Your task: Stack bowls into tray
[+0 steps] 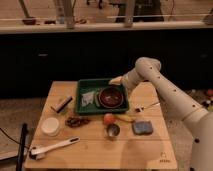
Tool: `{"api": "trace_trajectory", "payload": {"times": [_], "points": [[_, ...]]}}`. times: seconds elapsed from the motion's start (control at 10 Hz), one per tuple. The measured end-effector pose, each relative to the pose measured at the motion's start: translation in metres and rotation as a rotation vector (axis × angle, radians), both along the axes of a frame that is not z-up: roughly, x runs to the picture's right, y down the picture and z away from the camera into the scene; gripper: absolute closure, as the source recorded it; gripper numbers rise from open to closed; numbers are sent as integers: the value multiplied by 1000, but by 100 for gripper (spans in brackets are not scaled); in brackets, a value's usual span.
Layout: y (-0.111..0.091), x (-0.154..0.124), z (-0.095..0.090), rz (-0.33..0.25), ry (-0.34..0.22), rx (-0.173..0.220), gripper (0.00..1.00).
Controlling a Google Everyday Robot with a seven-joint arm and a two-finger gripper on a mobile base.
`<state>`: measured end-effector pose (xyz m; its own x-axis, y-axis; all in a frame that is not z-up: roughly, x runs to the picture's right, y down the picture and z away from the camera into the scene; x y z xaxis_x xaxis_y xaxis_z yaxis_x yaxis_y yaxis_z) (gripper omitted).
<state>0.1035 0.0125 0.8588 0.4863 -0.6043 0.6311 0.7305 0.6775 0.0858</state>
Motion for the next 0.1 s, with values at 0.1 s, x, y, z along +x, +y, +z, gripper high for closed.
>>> {"api": "trace_trajectory", "payload": {"times": [0.1], "points": [[-2,5,1,16,15,-1,20]]}}
